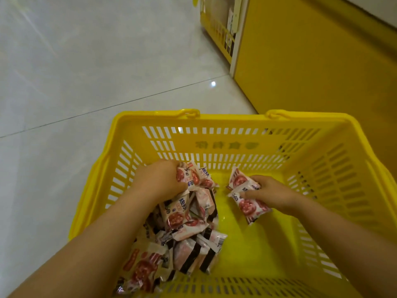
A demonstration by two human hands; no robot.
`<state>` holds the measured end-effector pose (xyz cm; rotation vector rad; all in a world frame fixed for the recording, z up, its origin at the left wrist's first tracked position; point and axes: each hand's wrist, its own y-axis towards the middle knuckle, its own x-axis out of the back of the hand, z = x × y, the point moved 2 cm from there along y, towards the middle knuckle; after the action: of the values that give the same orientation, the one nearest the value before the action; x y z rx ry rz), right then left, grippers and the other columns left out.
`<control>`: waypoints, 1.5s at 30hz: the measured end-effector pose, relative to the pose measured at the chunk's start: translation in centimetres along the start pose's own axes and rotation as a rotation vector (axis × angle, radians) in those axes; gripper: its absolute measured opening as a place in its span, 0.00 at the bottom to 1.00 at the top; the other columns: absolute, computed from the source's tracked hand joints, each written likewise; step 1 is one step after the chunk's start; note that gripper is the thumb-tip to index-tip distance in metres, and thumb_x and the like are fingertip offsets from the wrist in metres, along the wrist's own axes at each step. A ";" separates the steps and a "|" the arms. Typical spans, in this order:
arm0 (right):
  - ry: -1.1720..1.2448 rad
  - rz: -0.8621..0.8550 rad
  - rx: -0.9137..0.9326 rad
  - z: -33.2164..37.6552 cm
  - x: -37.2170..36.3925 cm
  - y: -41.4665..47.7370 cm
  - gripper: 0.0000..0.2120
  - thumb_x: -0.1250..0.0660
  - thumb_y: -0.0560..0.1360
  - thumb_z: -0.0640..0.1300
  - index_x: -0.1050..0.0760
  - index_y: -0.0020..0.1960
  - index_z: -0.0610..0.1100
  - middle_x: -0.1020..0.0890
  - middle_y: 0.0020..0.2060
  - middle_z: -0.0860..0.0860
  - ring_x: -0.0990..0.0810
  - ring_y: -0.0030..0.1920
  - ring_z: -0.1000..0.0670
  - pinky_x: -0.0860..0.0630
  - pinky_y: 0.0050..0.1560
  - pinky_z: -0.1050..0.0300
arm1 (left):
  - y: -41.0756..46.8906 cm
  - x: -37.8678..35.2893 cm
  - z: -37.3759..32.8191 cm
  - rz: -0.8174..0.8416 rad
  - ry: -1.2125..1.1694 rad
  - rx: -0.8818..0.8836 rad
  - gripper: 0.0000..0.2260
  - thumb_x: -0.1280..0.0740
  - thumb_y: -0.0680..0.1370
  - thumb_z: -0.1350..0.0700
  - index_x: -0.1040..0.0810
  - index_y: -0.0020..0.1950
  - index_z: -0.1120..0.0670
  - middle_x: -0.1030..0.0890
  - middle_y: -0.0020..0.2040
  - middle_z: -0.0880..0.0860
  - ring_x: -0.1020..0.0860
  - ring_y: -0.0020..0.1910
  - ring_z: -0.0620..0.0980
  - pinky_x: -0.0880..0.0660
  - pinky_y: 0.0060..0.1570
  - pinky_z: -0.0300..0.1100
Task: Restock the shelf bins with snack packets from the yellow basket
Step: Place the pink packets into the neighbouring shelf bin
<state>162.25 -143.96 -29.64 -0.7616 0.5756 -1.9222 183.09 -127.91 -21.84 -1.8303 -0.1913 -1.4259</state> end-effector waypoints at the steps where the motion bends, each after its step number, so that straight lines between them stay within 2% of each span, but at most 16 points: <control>1: -0.035 -0.006 0.000 -0.3 0.5 -0.1 0.25 0.27 0.73 0.43 0.29 0.67 0.41 0.20 0.58 0.42 0.17 0.46 0.42 0.21 0.44 0.53 | 0.2 0.2 -0.3 0.002 0.069 -0.006 0.27 0.34 0.74 0.39 0.33 0.71 0.45 0.23 0.62 0.49 0.26 0.62 0.53 0.31 0.61 0.53; 3: -0.171 -0.040 0.012 -0.8 1.1 -0.4 0.31 0.28 0.73 0.46 0.36 0.72 0.46 0.21 0.53 0.48 0.22 0.33 0.57 0.26 0.30 0.65 | 0.4 0.6 -0.9 -0.026 0.141 -0.027 0.23 0.34 0.74 0.38 0.28 0.65 0.46 0.21 0.55 0.48 0.24 0.57 0.51 0.32 0.58 0.52; 5: -0.335 -0.117 0.059 -1.4 1.3 -0.5 0.29 0.29 0.74 0.47 0.36 0.71 0.48 0.22 0.45 0.51 0.24 0.30 0.57 0.30 0.27 0.64 | 0.6 0.8 -1.3 -0.082 0.144 -0.049 0.20 0.33 0.73 0.37 0.24 0.59 0.48 0.21 0.50 0.48 0.23 0.52 0.51 0.31 0.51 0.49; 8: -0.698 -0.239 0.139 -2.2 1.1 -0.5 0.22 0.31 0.75 0.50 0.31 0.65 0.46 0.19 0.54 0.45 0.21 0.50 0.46 0.30 0.39 0.57 | 0.7 0.6 -1.3 -0.185 0.067 -0.060 0.17 0.34 0.74 0.39 0.25 0.52 0.50 0.21 0.46 0.49 0.23 0.45 0.51 0.32 0.37 0.43; 10: -0.928 -0.281 0.161 -2.6 0.5 -0.3 0.20 0.35 0.76 0.55 0.32 0.63 0.48 0.23 0.58 0.47 0.25 0.56 0.46 0.30 0.47 0.54 | 0.9 0.0 -1.4 -0.192 0.004 -0.066 0.18 0.32 0.73 0.40 0.27 0.54 0.51 0.24 0.52 0.50 0.24 0.47 0.51 0.29 0.37 0.43; 13: -1.187 -0.270 0.180 -3.5 -0.4 -0.4 0.31 0.40 0.76 0.61 0.42 0.73 0.49 0.33 0.68 0.50 0.33 0.66 0.48 0.34 0.62 0.53 | 1.2 -1.3 -1.5 -0.200 -0.029 -0.128 0.22 0.33 0.74 0.40 0.29 0.62 0.51 0.28 0.59 0.51 0.26 0.55 0.51 0.28 0.43 0.43; 17: -1.182 -0.157 0.185 -4.0 -0.9 -0.5 0.42 0.39 0.77 0.56 0.63 0.78 0.47 0.41 0.73 0.48 0.38 0.71 0.46 0.38 0.68 0.49 | 2.0 -2.4 -1.9 -0.206 0.102 -0.249 0.26 0.37 0.75 0.37 0.31 0.67 0.50 0.30 0.68 0.49 0.36 0.68 0.53 0.33 0.61 0.48; 20: -1.028 -0.129 0.144 -4.0 -0.7 -0.1 0.37 0.36 0.76 0.54 0.52 0.77 0.47 0.32 0.70 0.48 0.29 0.66 0.46 0.31 0.60 0.53 | 2.5 -2.9 -2.6 -0.136 0.162 -0.271 0.24 0.41 0.75 0.37 0.33 0.66 0.49 0.26 0.65 0.50 0.36 0.66 0.54 0.38 0.62 0.51; 24: -0.486 -0.134 0.039 -3.6 0.3 -0.1 0.26 0.27 0.70 0.46 0.33 0.64 0.43 0.21 0.55 0.45 0.21 0.52 0.45 0.25 0.46 0.55 | 2.9 -3.3 -3.6 -0.088 0.250 -0.303 0.24 0.41 0.77 0.40 0.37 0.70 0.49 0.26 0.66 0.52 0.34 0.67 0.56 0.42 0.65 0.56; 28: -0.070 0.023 0.037 -2.2 -0.9 -0.5 0.15 0.25 0.67 0.36 0.24 0.51 0.44 0.17 0.47 0.45 0.17 0.46 0.46 0.21 0.50 0.49 | 3.3 -2.9 -4.5 -0.064 0.232 -0.316 0.26 0.38 0.76 0.42 0.37 0.72 0.48 0.26 0.65 0.50 0.29 0.64 0.53 0.45 0.66 0.57; 30: -0.085 0.148 0.082 -1.3 -2.5 -0.6 0.12 0.25 0.67 0.36 0.23 0.47 0.44 0.18 0.47 0.46 0.17 0.47 0.44 0.20 0.47 0.52 | 3.4 -2.8 -4.7 -0.002 0.200 -0.304 0.24 0.36 0.75 0.42 0.34 0.70 0.47 0.25 0.62 0.49 0.27 0.62 0.52 0.45 0.64 0.56; 33: -0.231 0.218 0.145 -0.3 -4.9 -0.1 0.17 0.24 0.66 0.39 0.24 0.53 0.41 0.25 0.55 0.46 0.21 0.54 0.44 0.20 0.52 0.49 | 3.5 -2.6 -4.1 0.076 0.117 -0.246 0.22 0.34 0.75 0.44 0.30 0.67 0.49 0.24 0.61 0.50 0.28 0.62 0.52 0.44 0.64 0.55; 38: -0.209 0.285 0.101 -0.5 -5.4 0.5 0.15 0.24 0.67 0.39 0.25 0.48 0.49 0.17 0.49 0.48 0.17 0.49 0.49 0.19 0.51 0.51 | 3.1 -2.3 -3.0 0.158 -0.130 -0.203 0.24 0.30 0.74 0.47 0.28 0.68 0.51 0.23 0.63 0.51 0.25 0.61 0.53 0.30 0.62 0.53; 41: -0.144 0.123 0.103 -0.8 -2.8 0.6 0.15 0.22 0.64 0.41 0.24 0.46 0.50 0.16 0.43 0.51 0.17 0.41 0.53 0.20 0.40 0.60 | 2.8 -2.5 -2.7 0.167 -0.288 -0.181 0.26 0.29 0.73 0.48 0.29 0.70 0.52 0.21 0.62 0.52 0.22 0.57 0.51 0.24 0.57 0.50; 43: -0.226 -0.189 0.191 -0.7 -0.1 0.4 0.14 0.22 0.63 0.43 0.23 0.46 0.46 0.18 0.41 0.48 0.18 0.41 0.48 0.25 0.37 0.61 | 2.7 -2.8 -2.7 0.120 -0.364 -0.174 0.27 0.28 0.73 0.49 0.30 0.71 0.51 0.22 0.62 0.51 0.22 0.56 0.50 0.24 0.56 0.47; 45: -0.487 -0.492 0.290 -0.7 1.6 0.0 0.19 0.23 0.63 0.44 0.22 0.52 0.41 0.22 0.47 0.43 0.23 0.48 0.44 0.32 0.43 0.58 | 2.5 -2.9 -2.9 0.082 -0.420 -0.182 0.29 0.28 0.73 0.51 0.33 0.73 0.50 0.23 0.64 0.51 0.21 0.55 0.49 0.23 0.55 0.47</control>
<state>161.20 -145.37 -29.68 -1.2055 -0.2082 -2.0827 181.26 -130.55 -25.41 -2.2482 -0.1989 -1.0162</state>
